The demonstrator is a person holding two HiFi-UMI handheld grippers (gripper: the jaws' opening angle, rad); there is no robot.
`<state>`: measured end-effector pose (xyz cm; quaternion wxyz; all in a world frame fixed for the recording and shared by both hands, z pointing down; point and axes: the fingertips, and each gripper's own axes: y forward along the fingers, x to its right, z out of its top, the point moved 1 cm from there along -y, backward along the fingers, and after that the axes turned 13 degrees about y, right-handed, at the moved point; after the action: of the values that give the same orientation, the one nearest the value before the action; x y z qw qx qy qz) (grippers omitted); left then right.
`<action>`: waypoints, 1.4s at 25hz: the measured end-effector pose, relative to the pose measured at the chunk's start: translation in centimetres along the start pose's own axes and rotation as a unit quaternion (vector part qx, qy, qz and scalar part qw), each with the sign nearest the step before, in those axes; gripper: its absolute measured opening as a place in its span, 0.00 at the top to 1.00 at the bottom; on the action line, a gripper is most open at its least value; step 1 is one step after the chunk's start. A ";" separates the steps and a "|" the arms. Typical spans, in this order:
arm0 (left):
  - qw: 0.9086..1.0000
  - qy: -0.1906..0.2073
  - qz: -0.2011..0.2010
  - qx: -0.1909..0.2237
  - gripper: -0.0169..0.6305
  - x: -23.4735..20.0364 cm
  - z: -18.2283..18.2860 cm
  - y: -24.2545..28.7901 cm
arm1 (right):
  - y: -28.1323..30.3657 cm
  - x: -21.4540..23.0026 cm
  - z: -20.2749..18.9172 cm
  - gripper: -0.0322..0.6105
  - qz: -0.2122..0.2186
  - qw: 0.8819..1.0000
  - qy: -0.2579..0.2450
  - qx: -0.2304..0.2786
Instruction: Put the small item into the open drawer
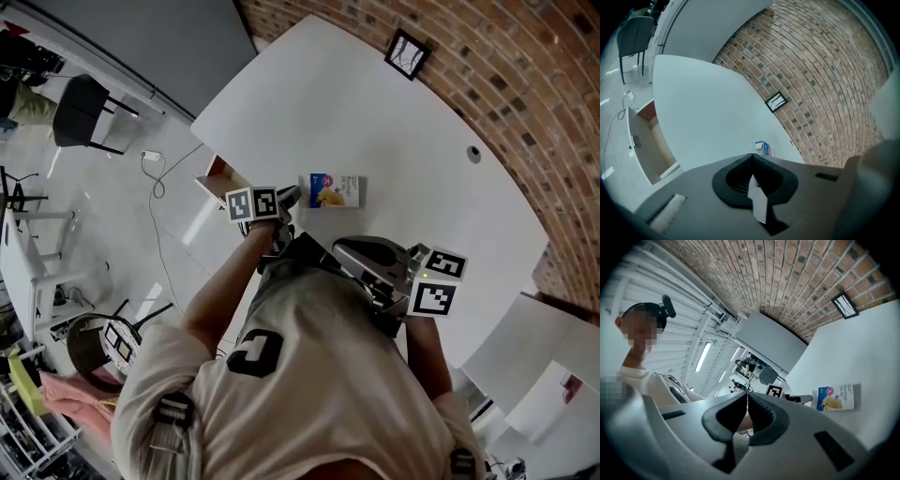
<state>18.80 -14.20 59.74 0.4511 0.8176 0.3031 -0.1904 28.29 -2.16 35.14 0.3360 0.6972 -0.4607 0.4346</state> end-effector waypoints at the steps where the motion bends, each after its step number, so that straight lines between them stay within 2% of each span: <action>1: 1.000 0.001 -0.001 0.002 0.97 0.2 0.1 -0.1 | -0.1 -0.1 0.0 0.94 0.001 1.000 -0.002 0.000; 9: 1.000 0.014 0.004 0.022 0.97 1.5 1.0 -1.4 | -1.4 -0.9 -0.1 0.94 0.012 1.000 -0.017 0.010; 19: 0.999 0.009 0.025 0.035 0.97 2.2 -0.4 -4.9 | -1.6 -1.8 -2.2 0.94 0.043 0.999 0.002 0.007; 27: 0.998 -0.003 0.031 0.053 0.97 1.6 -0.2 -6.3 | -1.2 -1.9 -2.9 0.94 0.037 0.999 -0.004 -0.002; 35: 0.997 -0.018 0.011 0.068 0.97 -0.1 0.1 -8.2 | 2.5 -1.8 -4.4 0.94 0.022 0.999 0.003 -0.029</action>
<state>13.20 -10.96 54.63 0.4024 0.8458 0.2721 -0.2204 24.28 1.43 35.36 0.3475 0.6757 -0.4872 0.4305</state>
